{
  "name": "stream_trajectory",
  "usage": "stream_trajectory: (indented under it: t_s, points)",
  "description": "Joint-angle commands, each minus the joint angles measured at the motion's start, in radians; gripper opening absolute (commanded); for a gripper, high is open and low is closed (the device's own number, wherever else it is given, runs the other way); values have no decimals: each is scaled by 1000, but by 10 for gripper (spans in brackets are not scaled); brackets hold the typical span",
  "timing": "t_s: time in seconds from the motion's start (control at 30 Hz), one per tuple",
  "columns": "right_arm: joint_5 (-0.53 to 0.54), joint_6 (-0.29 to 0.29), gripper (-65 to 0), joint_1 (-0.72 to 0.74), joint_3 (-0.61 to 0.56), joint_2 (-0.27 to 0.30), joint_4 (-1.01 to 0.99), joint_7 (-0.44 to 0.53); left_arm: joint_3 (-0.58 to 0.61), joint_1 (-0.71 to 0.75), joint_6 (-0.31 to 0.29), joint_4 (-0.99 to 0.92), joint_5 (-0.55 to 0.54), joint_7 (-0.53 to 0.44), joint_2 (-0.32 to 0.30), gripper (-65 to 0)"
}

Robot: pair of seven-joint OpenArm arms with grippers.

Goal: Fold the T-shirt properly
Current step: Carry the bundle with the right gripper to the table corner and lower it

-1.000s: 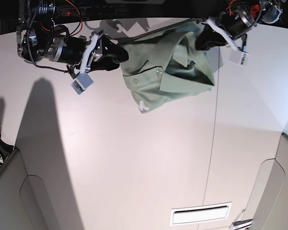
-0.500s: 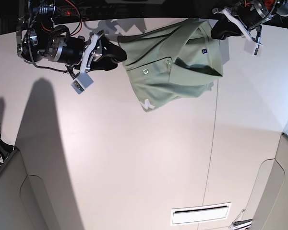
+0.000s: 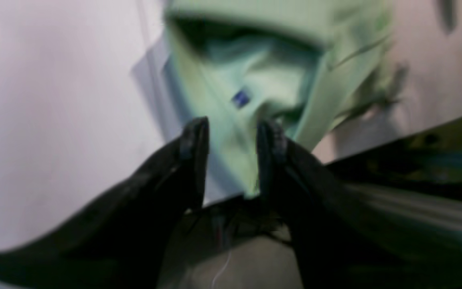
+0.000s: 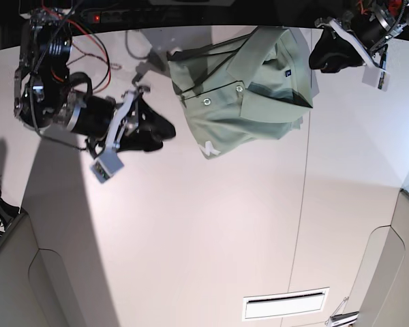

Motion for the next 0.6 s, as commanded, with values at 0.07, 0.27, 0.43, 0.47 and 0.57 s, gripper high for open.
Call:
stream_trajectory:
  t_s: [0.07,0.27,0.43,0.47,0.57]
  points:
    - [17,3,-647,84,-2,-2,16,32,-5,-30,-11,19,-17,-18,-7,-481]
    - [3,7,-650,133,-41,-56,16,33,-6,-40,-11,19,-17,-19,-3,-639]
    - [-138,47,-650,166,-250,-55,16,33,-6,-42,-11,19,-12,-23,10,-650]
    - [-191,47,-650,187,-306,-49,16,39,-6,-42,-12,19,-2,-23,10,-650]
    - [-337,47,-650,270,-482,-9,16,101,-6,-42,-11,19,29,-23,10,-650]
